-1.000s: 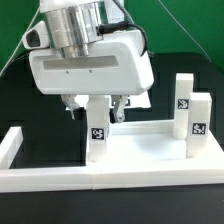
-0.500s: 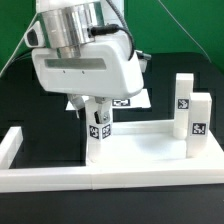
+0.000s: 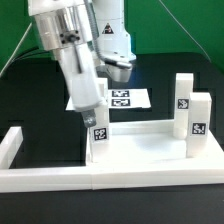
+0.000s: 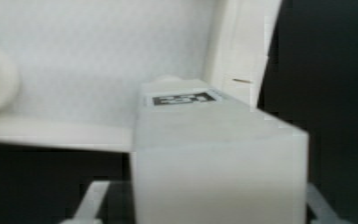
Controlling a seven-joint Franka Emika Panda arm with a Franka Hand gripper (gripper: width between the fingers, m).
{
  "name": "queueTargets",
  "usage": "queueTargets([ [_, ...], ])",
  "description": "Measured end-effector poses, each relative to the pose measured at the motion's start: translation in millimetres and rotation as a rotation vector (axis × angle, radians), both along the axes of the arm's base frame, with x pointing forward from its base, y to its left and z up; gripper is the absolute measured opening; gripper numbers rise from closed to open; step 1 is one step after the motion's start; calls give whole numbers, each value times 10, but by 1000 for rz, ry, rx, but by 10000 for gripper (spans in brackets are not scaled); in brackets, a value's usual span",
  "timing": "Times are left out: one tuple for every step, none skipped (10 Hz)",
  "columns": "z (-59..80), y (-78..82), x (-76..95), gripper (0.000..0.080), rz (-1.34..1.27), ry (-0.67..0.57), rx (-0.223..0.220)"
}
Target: Assemble desk
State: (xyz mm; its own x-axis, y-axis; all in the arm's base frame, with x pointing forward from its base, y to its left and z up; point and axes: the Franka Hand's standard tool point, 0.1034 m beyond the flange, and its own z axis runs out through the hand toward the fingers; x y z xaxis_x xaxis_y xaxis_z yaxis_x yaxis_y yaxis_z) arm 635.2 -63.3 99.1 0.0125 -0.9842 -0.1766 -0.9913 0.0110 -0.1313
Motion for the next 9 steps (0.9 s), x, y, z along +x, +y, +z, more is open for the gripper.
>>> queueTargets([
  [-4,2,-12,303,-98,19,33],
  [-7,-5,-15,303,-224,37,59],
  [-9,-20,-24,303,-331,53,73],
  [-6,-26,-21,302,-427,70,85],
  [-9,-22,-25,302,-478,81,92],
  [-26,-2,-55,298,-491,103,98],
  [-36,1,-90,298,-506,138,101],
  [-39,-3,-84,290,-509,133,101],
  [-43,1,-85,400,-502,133,100],
])
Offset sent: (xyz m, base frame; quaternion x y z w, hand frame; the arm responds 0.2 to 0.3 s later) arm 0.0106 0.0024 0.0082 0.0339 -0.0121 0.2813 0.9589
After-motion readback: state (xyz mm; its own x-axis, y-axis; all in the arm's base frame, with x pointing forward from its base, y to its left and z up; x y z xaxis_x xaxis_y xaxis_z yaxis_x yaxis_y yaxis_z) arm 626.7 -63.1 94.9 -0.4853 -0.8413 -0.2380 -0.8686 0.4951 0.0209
